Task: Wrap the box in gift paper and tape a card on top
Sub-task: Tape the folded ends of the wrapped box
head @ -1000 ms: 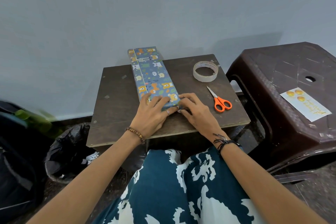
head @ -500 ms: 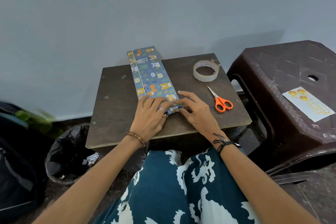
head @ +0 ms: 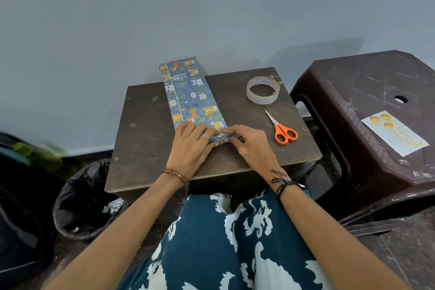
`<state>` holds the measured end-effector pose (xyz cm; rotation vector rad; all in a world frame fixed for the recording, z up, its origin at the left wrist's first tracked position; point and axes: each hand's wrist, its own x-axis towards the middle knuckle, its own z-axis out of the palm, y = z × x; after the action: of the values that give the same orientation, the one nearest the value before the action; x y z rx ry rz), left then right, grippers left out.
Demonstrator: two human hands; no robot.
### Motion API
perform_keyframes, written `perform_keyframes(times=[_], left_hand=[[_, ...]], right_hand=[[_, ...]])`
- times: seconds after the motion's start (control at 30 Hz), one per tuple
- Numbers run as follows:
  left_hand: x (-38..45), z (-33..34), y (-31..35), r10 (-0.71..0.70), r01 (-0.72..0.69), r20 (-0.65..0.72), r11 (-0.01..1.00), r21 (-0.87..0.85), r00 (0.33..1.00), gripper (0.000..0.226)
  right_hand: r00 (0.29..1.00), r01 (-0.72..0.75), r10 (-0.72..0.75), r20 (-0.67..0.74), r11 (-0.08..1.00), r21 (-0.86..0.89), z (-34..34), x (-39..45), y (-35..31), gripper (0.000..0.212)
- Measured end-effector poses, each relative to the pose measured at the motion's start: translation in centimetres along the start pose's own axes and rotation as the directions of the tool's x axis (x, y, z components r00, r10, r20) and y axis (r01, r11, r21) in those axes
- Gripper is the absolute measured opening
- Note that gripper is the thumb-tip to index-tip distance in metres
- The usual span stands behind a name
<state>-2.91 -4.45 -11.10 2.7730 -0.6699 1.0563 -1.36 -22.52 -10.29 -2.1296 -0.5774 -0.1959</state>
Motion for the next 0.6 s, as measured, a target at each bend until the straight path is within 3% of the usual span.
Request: perform_keyframes(times=[0.37, 0.6], left_hand=[[0.32, -0.06, 0.2, -0.033, 0.032, 0.0, 0.991, -0.133, 0.999, 0.013], [0.79, -0.32, 0.5, -0.016, 0.016, 0.04, 1.0, -0.018, 0.999, 0.019]], right_hand=[[1.0, -0.013, 0.013, 0.003, 0.999, 0.046, -0.2, 0.02, 0.2, 0.029], [0.999, -0.05, 0.05, -0.004, 0.997, 0.064, -0.09, 0.16, 0.33, 0.027]])
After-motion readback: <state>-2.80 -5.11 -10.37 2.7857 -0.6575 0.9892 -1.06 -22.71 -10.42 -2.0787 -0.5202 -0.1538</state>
